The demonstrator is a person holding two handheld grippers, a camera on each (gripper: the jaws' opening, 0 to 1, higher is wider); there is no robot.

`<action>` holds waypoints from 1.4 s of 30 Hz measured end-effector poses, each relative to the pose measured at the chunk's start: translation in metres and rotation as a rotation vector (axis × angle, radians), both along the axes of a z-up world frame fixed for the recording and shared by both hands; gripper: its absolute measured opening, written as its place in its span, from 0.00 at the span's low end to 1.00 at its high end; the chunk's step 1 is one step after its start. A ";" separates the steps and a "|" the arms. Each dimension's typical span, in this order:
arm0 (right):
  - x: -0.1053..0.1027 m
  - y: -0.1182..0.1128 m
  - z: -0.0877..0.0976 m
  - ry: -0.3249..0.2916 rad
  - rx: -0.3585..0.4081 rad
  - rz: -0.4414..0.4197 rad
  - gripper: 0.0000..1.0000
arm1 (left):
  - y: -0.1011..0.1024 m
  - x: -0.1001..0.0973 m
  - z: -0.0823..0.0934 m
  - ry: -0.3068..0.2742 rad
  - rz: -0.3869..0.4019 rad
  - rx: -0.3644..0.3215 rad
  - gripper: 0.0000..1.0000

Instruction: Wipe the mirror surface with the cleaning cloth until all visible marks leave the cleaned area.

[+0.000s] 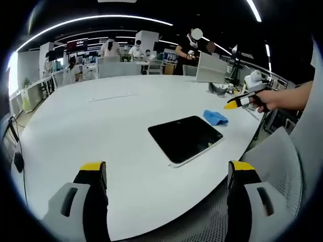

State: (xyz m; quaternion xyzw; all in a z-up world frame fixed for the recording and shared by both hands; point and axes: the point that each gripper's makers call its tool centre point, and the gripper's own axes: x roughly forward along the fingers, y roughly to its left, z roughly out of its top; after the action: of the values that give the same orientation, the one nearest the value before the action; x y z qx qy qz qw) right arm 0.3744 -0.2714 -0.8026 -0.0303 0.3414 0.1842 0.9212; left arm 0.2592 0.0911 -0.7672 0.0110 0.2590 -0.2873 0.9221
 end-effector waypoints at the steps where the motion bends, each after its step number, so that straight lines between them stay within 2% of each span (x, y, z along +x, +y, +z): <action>1: 0.001 0.001 -0.003 0.004 -0.002 0.002 0.81 | 0.002 0.000 -0.004 0.011 -0.001 0.012 0.98; 4: 0.005 0.004 -0.009 0.009 -0.007 0.014 0.77 | 0.004 -0.001 -0.012 0.035 -0.002 0.045 0.95; 10: 0.016 0.006 -0.026 0.028 -0.027 0.045 0.72 | 0.006 -0.004 -0.024 0.085 -0.005 0.061 0.99; 15: 0.021 0.003 -0.043 0.052 -0.062 0.064 0.60 | 0.005 -0.005 -0.022 0.060 -0.022 0.068 0.99; 19: 0.020 0.006 -0.053 0.078 -0.071 0.076 0.53 | 0.004 -0.006 -0.024 0.072 -0.029 0.066 0.99; 23: 0.021 0.010 -0.062 0.088 -0.079 0.069 0.50 | 0.005 -0.007 -0.025 0.078 -0.030 0.065 0.99; 28: 0.028 0.014 -0.067 0.084 -0.083 0.050 0.42 | 0.006 -0.009 -0.029 0.084 -0.042 0.088 0.98; 34: 0.027 0.022 -0.057 0.058 -0.103 0.068 0.28 | 0.008 -0.009 -0.029 0.077 -0.042 0.098 0.96; 37: 0.018 0.017 -0.075 0.099 -0.197 0.110 0.26 | 0.008 -0.008 -0.029 0.070 -0.041 0.103 0.95; 38: 0.017 0.016 -0.076 0.091 -0.206 0.110 0.25 | 0.008 -0.008 -0.028 0.066 -0.042 0.103 0.95; 39: 0.019 0.020 -0.072 0.063 -0.183 0.112 0.24 | 0.008 -0.007 -0.027 0.059 -0.041 0.100 0.95; 40: 0.019 0.018 -0.072 0.070 -0.180 0.094 0.23 | 0.009 -0.007 -0.027 0.057 -0.037 0.102 0.95; 42: 0.021 0.017 -0.072 0.060 -0.193 0.091 0.14 | 0.009 -0.006 -0.027 0.051 -0.036 0.104 0.94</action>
State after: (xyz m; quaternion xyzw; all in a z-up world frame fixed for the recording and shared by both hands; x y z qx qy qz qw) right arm 0.3957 -0.2547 -0.8747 -0.1286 0.3834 0.1929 0.8940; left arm 0.2527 0.1002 -0.7938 0.0562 0.2969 -0.2900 0.9081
